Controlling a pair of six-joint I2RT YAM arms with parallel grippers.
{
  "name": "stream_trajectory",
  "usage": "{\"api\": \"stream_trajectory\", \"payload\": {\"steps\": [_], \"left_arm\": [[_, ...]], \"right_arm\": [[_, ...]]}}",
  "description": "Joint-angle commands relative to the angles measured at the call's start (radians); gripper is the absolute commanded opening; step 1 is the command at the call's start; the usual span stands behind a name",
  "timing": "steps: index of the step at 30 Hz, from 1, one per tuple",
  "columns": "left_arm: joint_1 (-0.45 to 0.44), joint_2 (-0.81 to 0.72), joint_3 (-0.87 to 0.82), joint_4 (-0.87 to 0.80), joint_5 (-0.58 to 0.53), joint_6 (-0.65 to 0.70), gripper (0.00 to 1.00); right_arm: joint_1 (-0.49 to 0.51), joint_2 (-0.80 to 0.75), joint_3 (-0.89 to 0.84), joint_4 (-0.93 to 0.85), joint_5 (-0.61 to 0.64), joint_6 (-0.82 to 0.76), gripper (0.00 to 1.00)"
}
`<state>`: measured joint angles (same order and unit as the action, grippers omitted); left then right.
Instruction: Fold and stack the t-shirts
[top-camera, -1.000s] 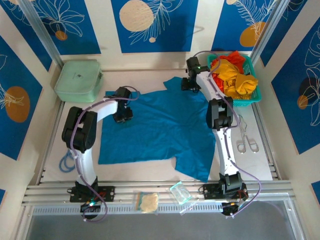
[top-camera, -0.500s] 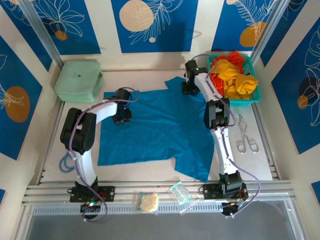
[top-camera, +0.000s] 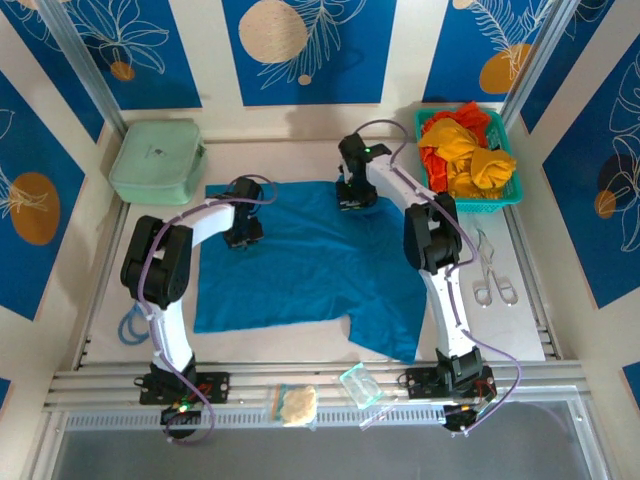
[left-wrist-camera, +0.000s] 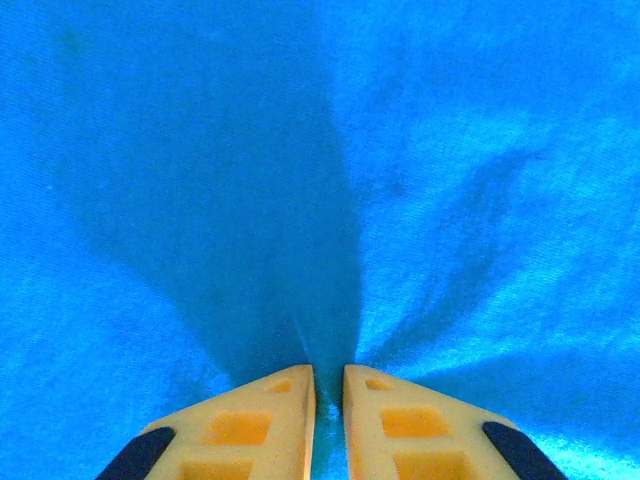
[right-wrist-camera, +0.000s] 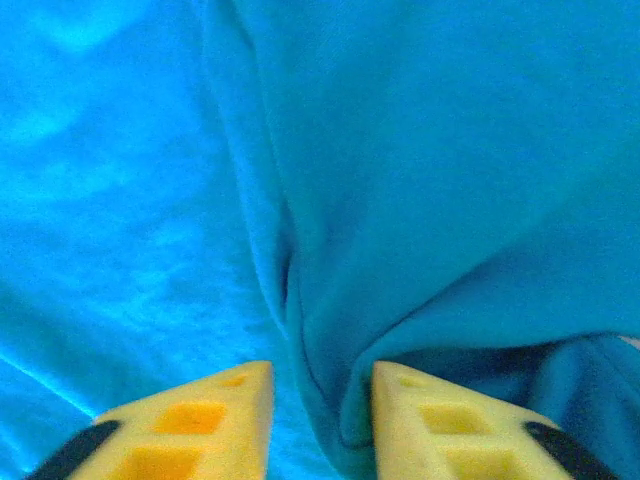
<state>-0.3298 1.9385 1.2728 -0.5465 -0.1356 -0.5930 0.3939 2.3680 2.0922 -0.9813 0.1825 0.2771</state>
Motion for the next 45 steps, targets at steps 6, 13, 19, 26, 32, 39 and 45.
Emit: {"api": "stream_trajectory", "payload": {"steps": [6,13,19,26,32,39,45], "left_arm": [[-0.001,0.051,-0.018,-0.059,0.004,0.015,0.17],[-0.002,0.058,-0.018,-0.049,0.022,0.01,0.17],[-0.002,0.055,-0.02,-0.053,0.024,0.012,0.16],[-0.002,0.055,-0.02,-0.054,0.024,0.013,0.16],[-0.002,0.072,-0.006,-0.056,0.028,0.01,0.16],[-0.003,0.083,-0.005,-0.052,0.031,0.013,0.15],[-0.003,0.091,-0.005,-0.046,0.048,0.014,0.15]], "right_arm": [[-0.104,-0.024,0.063,-0.07,-0.025,0.081,0.47],[-0.186,0.052,0.287,-0.145,-0.04,0.106,0.42],[-0.237,0.309,0.608,-0.259,-0.096,0.115,0.34],[-0.258,0.34,0.53,-0.171,-0.257,0.139,0.17],[-0.235,0.333,0.509,-0.149,-0.228,0.154,0.15],[-0.232,0.351,0.516,-0.132,-0.21,0.183,0.11],[-0.235,0.425,0.611,-0.171,-0.127,0.188,0.1]]}}
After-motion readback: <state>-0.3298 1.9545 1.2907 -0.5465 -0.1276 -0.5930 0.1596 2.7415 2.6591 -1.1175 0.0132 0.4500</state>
